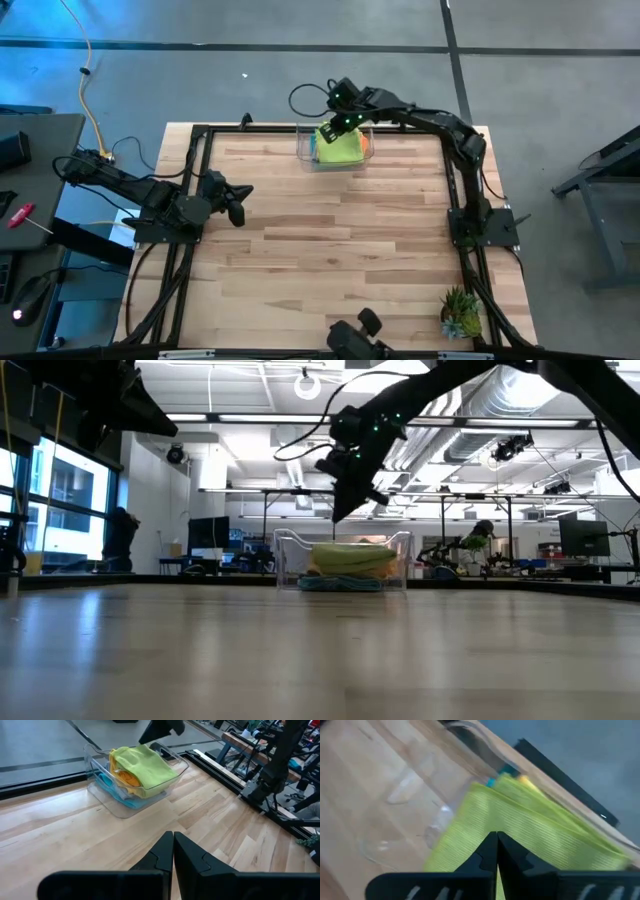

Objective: Fold microfiber towels
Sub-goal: Put the green towel into the transparent bin, then return To Home Position

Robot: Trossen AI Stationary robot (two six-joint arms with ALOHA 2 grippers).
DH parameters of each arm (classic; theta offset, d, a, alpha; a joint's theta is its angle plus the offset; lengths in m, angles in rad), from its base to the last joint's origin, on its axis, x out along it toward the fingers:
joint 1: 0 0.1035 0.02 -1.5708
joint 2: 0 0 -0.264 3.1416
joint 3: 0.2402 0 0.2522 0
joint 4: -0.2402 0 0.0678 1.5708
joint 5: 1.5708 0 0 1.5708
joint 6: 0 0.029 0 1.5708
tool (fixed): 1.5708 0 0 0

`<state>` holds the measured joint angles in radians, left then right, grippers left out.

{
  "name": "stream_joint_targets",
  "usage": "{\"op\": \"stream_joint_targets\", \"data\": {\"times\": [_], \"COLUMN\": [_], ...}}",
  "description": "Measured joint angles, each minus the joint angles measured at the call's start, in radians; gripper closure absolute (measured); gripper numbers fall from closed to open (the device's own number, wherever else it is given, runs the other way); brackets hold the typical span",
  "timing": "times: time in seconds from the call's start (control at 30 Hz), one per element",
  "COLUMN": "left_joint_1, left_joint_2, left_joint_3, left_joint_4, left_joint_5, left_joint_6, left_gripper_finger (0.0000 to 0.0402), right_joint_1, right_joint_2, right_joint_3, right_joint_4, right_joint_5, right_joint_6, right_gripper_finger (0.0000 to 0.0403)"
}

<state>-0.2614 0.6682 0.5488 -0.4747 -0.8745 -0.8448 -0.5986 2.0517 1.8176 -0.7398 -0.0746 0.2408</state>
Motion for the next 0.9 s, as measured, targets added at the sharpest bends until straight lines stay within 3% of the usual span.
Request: {"op": "stream_joint_targets", "data": {"times": [0.17,0.37,0.5,0.7,0.9], "left_joint_1": [0.0,0.0,0.013,0.062,0.129], "left_joint_2": [0.0,0.0,0.0,0.0,0.0], "left_joint_3": [0.0,0.0,0.0,0.0,0.0], "left_joint_4": [0.0,0.0,0.0,0.025,0.163], "left_joint_5": [0.021,0.01,0.009,0.103,0.242], "left_joint_6": [0.0,-0.036,-0.044,0.02,0.203], "left_gripper_finger": [0.0399,0.0399,0.0399,0.0399,0.0401], "right_joint_1": [-0.037,-0.051,-0.062,-0.07,-0.042], "right_joint_2": [-0.006,0.023,0.023,0.007,-0.135], "right_joint_3": [-0.007,-0.099,-0.173,-0.201,-0.199], "right_joint_4": [-0.053,0.0,0.075,0.085,0.163], "right_joint_5": [-0.005,-0.012,-0.091,-0.121,-0.144], "right_joint_6": [-0.02,-0.066,-0.055,-0.042,-0.114], "right_gripper_finger": [0.0403,0.0403,0.0403,0.0403,0.0403]}}
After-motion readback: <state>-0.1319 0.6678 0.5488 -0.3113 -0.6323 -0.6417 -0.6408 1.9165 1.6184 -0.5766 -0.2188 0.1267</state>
